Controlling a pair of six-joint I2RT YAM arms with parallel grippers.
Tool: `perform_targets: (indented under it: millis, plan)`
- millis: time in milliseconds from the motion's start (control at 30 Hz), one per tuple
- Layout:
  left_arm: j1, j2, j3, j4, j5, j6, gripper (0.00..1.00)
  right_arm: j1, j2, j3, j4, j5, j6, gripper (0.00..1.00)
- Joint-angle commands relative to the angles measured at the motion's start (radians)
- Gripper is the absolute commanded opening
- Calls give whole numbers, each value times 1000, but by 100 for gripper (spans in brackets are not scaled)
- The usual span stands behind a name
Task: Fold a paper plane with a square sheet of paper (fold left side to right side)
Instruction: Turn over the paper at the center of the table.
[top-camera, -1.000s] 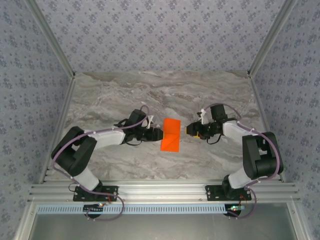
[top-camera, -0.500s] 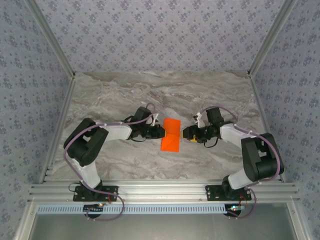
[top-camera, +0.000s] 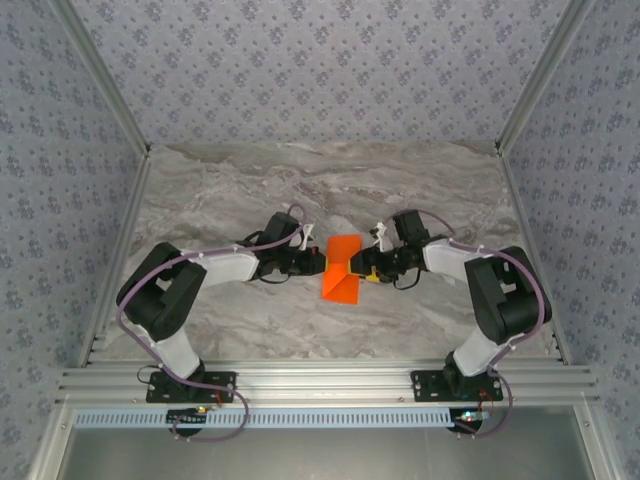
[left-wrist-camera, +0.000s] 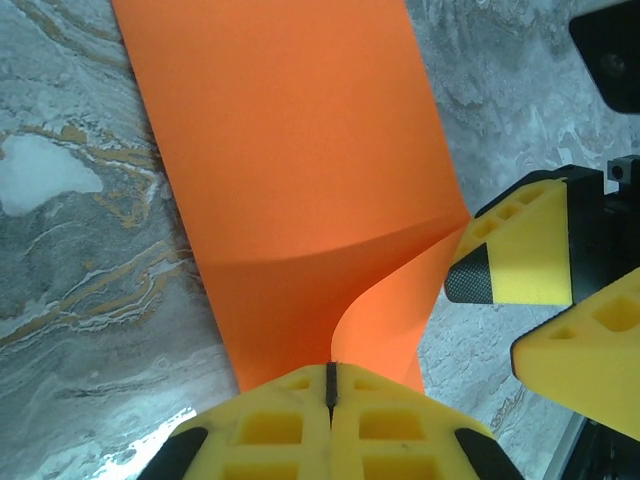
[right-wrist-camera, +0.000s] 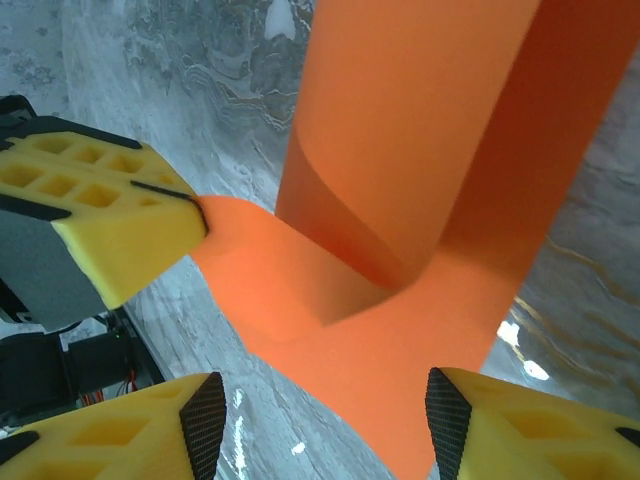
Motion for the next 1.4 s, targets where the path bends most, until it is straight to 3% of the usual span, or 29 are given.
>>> perform_targets:
  millis: [0, 167, 300, 433, 500, 833, 1133, 1367]
  plan:
    - [2, -28, -11, -14, -11, 20, 4, 17, 48, 43, 41, -28, 42, 58]
    - [8, -33, -14, -22, -15, 20, 4, 37, 113, 90, 79, -43, 77, 54]
    - [21, -43, -22, -22, -16, 12, 7, 44, 134, 123, 73, -60, 76, 36]
    - [45, -96, -44, -31, -27, 10, 34, 39, 112, 132, 53, -68, 54, 12]
    - [62, -144, -64, -28, -29, 3, 46, 30, 83, 135, 37, -73, 37, 7]
    - [115, -523, -219, 107, -46, -179, 96, -49, -206, 166, 36, -184, 18, 4]
    - [101, -689, -246, 427, 77, -341, 98, -13, -338, 295, 40, -237, 86, 4]
    - [47, -687, -208, 453, 76, -326, 98, 62, -366, 351, 132, -252, 179, 5]
